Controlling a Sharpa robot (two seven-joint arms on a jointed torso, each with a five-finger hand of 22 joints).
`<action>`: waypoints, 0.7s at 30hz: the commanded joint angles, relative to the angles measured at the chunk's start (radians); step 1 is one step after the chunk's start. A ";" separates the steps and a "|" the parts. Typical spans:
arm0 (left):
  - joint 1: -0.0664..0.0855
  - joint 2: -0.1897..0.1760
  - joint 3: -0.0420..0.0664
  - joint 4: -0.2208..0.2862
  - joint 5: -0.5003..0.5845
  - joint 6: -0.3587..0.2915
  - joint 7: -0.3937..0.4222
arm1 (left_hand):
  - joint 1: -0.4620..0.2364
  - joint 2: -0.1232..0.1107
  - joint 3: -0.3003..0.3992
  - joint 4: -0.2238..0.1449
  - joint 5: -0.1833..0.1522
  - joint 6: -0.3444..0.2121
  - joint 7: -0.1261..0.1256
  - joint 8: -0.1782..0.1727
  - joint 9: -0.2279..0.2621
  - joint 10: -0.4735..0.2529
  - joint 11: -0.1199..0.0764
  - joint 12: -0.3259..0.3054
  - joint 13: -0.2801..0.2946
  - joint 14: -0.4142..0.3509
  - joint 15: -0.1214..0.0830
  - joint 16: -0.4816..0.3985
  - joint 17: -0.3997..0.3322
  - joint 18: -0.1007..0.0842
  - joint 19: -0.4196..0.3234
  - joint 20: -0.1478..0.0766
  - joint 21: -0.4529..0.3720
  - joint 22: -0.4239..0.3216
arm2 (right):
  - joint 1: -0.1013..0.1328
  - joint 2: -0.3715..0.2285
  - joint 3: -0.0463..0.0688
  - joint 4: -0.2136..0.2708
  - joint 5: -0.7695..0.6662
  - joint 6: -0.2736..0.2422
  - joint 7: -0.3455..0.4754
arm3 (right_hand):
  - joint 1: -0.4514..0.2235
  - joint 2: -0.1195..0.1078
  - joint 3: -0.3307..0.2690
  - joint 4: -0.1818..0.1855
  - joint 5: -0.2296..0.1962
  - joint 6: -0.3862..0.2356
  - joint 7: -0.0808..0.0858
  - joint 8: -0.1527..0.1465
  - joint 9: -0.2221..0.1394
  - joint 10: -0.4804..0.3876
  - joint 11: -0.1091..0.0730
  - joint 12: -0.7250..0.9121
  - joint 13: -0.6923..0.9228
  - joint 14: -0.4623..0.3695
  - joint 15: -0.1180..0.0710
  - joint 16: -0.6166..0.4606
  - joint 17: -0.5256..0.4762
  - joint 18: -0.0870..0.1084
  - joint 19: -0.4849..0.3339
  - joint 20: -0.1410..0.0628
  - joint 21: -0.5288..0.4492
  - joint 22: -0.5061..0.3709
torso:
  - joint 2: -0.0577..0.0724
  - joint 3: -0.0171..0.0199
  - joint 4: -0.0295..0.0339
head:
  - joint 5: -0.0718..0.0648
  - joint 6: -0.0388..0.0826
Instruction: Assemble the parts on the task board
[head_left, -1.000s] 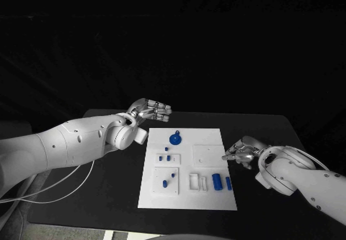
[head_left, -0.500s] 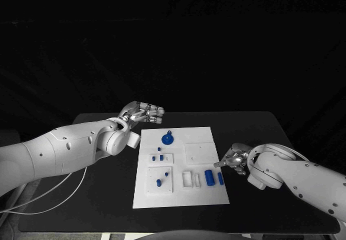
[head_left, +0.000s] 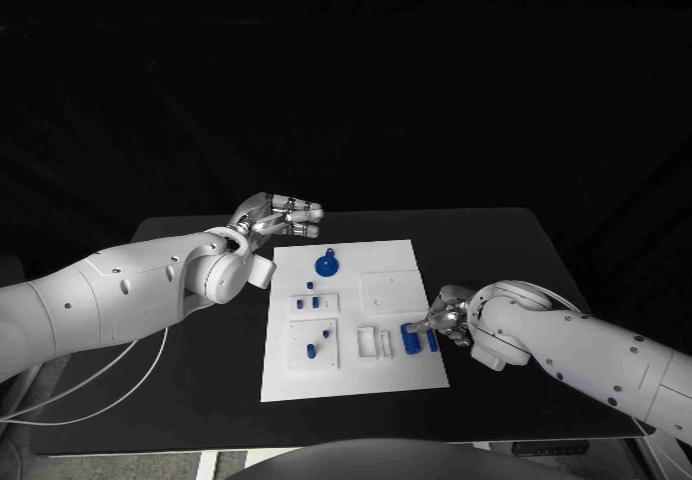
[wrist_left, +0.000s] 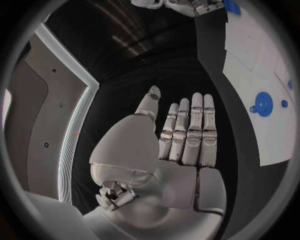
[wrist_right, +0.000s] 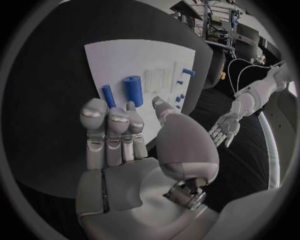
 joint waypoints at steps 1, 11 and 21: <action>-0.001 0.000 0.001 0.006 0.020 0.024 0.010 | 0.003 0.009 -0.006 0.000 -0.006 -0.008 0.003 0.000 0.000 -0.009 0.002 -0.005 0.000 0.001 0.003 -0.005 -0.001 -0.011 0.003 -0.001 0.005 -0.001 | -0.004 0.012 -0.006 -0.012 -0.038 0.042 -0.003 | 0.001 -0.008 -0.002 0.008 -0.009 0.000 -0.001 0.005 0.002 0.005 -0.001 -0.004 0.002 0.009 0.000 -0.005 0.002 -0.008 0.040 0.003 0.002 0.092 | 0.001 -0.0003 -0.0018 | 0.003 -0.004; -0.001 -0.005 0.001 0.011 0.052 0.065 0.002 | -0.018 0.006 -0.024 0.021 -0.019 -0.014 0.004 0.000 0.001 -0.024 0.009 -0.004 0.001 -0.033 0.015 -0.005 -0.001 -0.009 -0.008 0.009 -0.002 -0.007 | -0.016 0.055 -0.014 -0.056 -0.078 0.070 -0.001 | 0.001 -0.010 -0.003 0.012 -0.015 0.012 -0.005 0.004 0.008 0.001 -0.002 -0.018 -0.001 0.008 -0.001 -0.011 0.003 -0.009 0.038 0.002 0.000 0.092 | 0.002 -0.0009 0.0003 | 0.008 -0.007; -0.001 -0.007 0.001 0.014 0.069 0.099 0.010 | -0.044 0.006 -0.032 0.052 -0.037 -0.022 0.007 0.000 0.001 -0.034 0.011 -0.004 0.001 -0.053 0.022 -0.005 0.000 -0.014 -0.033 0.018 -0.015 -0.015 | -0.024 0.107 -0.022 -0.123 -0.088 0.061 0.021 | 0.006 -0.029 -0.005 0.028 -0.025 -0.002 -0.001 0.004 0.011 -0.010 0.000 -0.042 -0.011 0.007 0.001 -0.025 0.003 -0.008 0.034 0.004 -0.013 0.090 | 0.002 -0.0012 -0.0007 | 0.011 -0.008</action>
